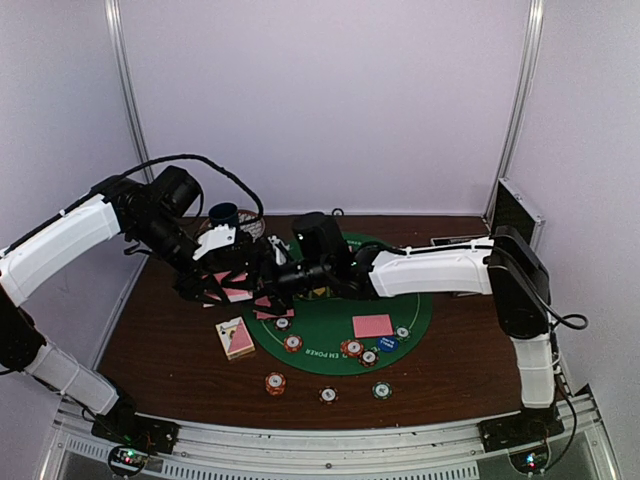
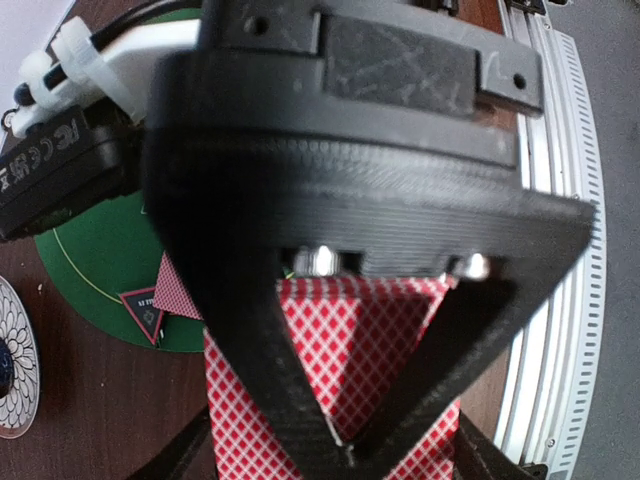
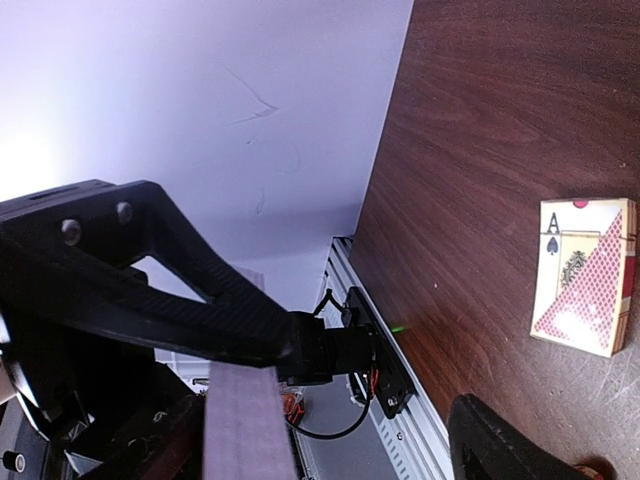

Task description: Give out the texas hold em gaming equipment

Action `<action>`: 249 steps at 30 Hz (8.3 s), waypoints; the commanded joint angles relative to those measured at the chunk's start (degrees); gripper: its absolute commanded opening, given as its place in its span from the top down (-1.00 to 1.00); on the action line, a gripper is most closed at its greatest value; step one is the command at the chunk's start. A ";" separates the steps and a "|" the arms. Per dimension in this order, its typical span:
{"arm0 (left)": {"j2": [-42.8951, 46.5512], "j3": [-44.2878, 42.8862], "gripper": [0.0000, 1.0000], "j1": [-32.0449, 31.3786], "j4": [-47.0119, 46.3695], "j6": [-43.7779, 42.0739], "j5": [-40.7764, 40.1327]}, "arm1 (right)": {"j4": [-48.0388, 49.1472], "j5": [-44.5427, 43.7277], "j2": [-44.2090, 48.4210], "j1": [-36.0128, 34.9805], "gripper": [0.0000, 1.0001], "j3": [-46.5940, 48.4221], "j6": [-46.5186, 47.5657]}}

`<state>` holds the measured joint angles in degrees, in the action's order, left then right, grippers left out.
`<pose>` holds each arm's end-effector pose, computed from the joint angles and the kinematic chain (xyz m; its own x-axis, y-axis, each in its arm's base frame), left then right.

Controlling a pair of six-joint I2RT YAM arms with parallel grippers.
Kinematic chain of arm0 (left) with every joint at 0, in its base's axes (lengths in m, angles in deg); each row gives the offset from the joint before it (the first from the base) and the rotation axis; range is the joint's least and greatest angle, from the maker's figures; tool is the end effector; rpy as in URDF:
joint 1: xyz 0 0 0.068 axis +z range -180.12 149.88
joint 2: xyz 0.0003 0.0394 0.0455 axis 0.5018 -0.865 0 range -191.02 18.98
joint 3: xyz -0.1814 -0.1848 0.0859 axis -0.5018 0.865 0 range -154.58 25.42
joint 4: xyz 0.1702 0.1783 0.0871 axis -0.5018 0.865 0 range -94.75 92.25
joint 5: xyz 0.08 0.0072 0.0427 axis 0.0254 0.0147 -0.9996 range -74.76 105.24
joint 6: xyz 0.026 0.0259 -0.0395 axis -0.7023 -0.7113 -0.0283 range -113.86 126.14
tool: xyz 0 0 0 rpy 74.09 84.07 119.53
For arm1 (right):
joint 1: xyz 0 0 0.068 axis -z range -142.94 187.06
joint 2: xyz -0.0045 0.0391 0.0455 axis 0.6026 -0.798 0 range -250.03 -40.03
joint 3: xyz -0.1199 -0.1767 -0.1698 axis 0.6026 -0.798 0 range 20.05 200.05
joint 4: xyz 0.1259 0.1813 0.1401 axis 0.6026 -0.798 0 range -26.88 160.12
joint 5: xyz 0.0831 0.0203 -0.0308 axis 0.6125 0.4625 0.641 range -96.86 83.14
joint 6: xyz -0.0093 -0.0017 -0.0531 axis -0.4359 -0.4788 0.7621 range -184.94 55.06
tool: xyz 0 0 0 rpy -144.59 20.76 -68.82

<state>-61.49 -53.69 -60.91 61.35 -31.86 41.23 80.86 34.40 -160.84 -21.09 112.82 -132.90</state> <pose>0.2182 -0.1482 0.3301 -0.2530 0.7951 -0.5512 0.9648 0.2495 -0.0831 0.2417 0.4336 0.2481 -0.9587 -0.2229 -0.1766 -0.2189 0.1823 0.9586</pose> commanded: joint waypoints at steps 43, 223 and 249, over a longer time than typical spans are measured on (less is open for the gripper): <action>0.20 0.08 1.00 0.20 -0.88 -0.40 0.71 | 4.87 3.04 11.60 3.78 0.59 -10.47 -3.67; -1.89 -1.92 1.00 0.20 0.26 -0.36 1.45 | 13.32 9.03 9.73 4.98 0.61 -12.92 -11.14; -1.43 -1.08 1.00 0.20 0.31 -0.48 0.38 | 13.12 10.17 9.43 5.84 1.00 -11.76 -11.24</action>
<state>-64.06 -54.74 -60.97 62.75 -31.88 41.58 94.11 43.75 -153.28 -16.39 100.69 -145.91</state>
